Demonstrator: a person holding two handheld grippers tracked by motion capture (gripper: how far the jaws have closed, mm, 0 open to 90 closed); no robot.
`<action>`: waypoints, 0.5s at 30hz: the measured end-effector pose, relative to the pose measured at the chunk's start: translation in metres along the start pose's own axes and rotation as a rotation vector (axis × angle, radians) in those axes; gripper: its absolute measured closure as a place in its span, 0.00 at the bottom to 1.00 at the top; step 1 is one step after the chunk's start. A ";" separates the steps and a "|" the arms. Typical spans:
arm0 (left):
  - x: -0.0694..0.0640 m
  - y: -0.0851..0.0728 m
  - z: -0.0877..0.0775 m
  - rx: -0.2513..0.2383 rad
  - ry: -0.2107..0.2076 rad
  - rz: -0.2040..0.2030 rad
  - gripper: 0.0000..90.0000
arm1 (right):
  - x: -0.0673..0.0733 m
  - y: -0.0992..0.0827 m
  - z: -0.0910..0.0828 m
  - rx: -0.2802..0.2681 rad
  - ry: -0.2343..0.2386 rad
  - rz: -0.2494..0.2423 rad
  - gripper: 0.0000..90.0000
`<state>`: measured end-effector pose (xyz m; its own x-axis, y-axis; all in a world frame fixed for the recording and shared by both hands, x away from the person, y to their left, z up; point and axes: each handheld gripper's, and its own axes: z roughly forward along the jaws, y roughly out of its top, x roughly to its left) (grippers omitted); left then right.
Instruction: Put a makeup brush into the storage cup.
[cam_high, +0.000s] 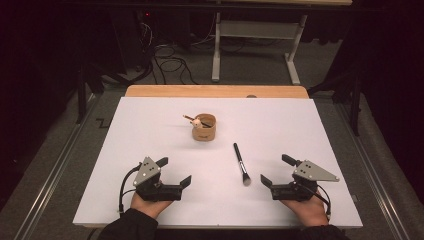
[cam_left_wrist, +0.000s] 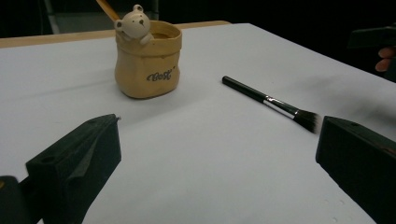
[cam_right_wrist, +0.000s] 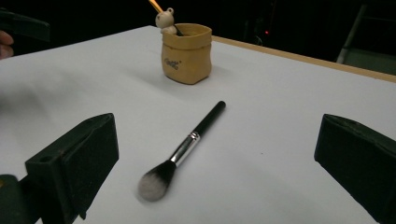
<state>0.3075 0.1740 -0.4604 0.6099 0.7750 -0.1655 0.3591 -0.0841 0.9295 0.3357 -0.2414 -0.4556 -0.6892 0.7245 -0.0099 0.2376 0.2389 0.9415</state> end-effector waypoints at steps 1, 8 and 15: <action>0.000 0.000 0.000 0.002 -0.003 0.003 0.01 | -0.001 0.000 -0.001 0.005 -0.010 0.005 0.00; 0.004 -0.002 0.003 0.037 0.007 0.028 0.01 | -0.007 -0.001 -0.002 0.034 -0.071 -0.016 0.00; 0.009 -0.001 0.004 0.034 0.001 0.026 0.01 | -0.012 -0.001 -0.005 0.077 -0.120 0.012 0.00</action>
<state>0.3156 0.1785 -0.4640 0.6188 0.7727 -0.1412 0.3672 -0.1257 0.9216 0.3403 -0.2529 -0.4548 -0.6004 0.7985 -0.0430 0.3002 0.2750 0.9134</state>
